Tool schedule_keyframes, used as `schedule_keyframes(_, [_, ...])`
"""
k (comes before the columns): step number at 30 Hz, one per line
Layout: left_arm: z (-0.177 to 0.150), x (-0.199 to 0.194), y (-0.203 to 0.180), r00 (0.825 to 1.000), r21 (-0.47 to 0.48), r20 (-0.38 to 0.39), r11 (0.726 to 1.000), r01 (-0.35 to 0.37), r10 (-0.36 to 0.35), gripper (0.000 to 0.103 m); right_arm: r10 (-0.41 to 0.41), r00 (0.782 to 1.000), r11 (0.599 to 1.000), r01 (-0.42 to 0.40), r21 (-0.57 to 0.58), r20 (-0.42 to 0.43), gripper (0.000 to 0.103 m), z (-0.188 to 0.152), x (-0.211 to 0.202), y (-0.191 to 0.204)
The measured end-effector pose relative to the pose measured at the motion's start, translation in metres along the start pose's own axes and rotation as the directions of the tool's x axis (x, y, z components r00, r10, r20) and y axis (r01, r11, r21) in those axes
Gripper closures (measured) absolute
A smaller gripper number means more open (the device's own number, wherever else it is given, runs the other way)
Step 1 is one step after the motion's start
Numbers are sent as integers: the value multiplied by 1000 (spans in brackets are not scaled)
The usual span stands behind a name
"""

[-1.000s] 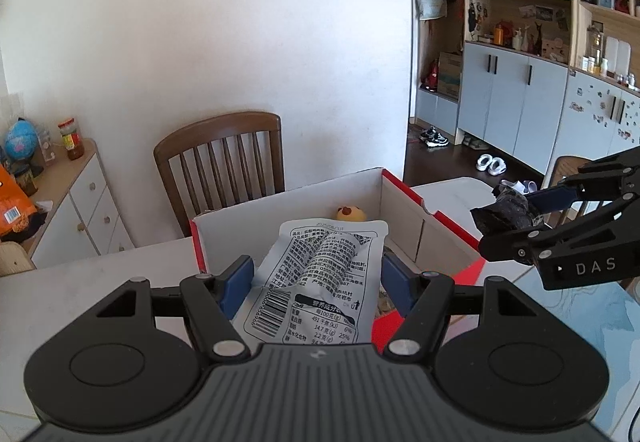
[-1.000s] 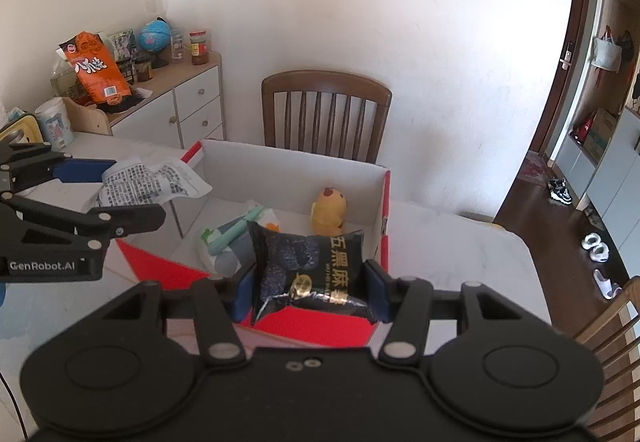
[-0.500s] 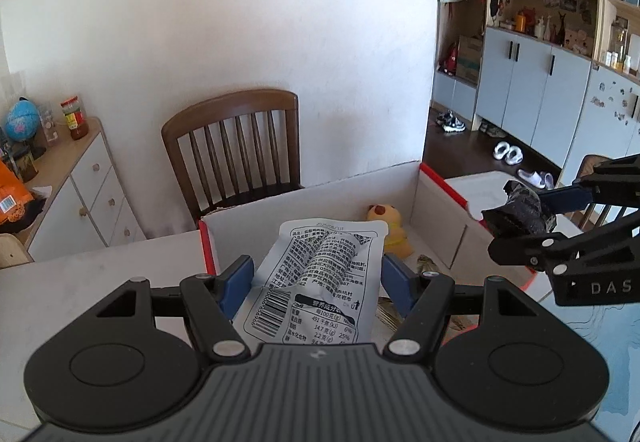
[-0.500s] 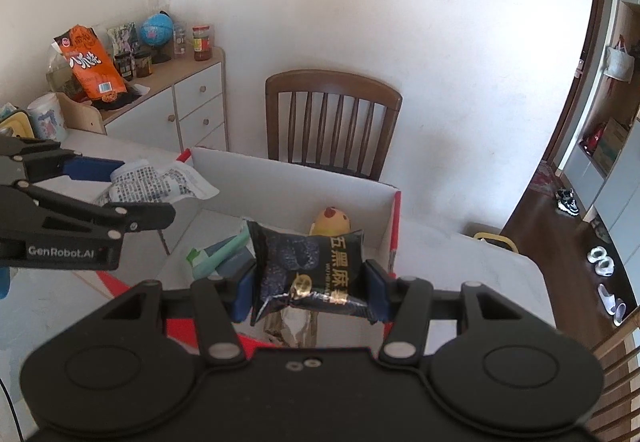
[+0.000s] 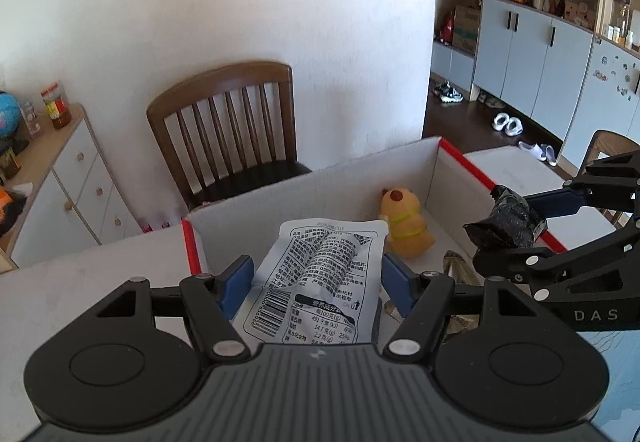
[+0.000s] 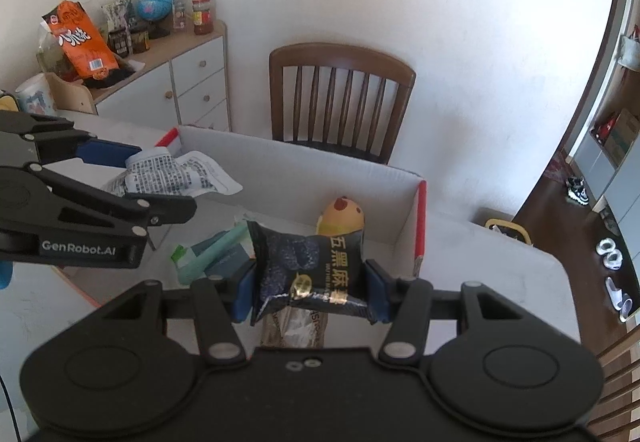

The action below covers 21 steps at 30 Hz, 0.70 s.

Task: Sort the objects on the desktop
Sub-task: 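Lower the white printed packet and black snack bag into the red box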

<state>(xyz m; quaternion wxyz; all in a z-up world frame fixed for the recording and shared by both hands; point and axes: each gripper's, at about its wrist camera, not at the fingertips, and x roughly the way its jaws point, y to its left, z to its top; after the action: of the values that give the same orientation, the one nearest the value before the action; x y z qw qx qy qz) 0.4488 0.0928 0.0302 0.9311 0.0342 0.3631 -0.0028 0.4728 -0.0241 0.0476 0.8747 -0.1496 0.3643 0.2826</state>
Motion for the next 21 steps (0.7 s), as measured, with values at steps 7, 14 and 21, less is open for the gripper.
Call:
schedule_keyframes(7, [0, 25, 9, 999, -7, -51, 1000, -10, 10, 34, -4, 998, 1000, 3, -14, -56, 48, 0, 26, 4])
schedule_keyframes(14, [2, 46, 6, 995, 23, -101, 1000, -11, 13, 34, 29, 996, 999, -31, -22, -87, 48, -2, 38, 6])
schedule_keyframes(21, [0, 62, 8, 990, 17, -140, 1000, -17, 19, 34, 17, 994, 999, -22, -42, -111, 48, -6, 49, 9])
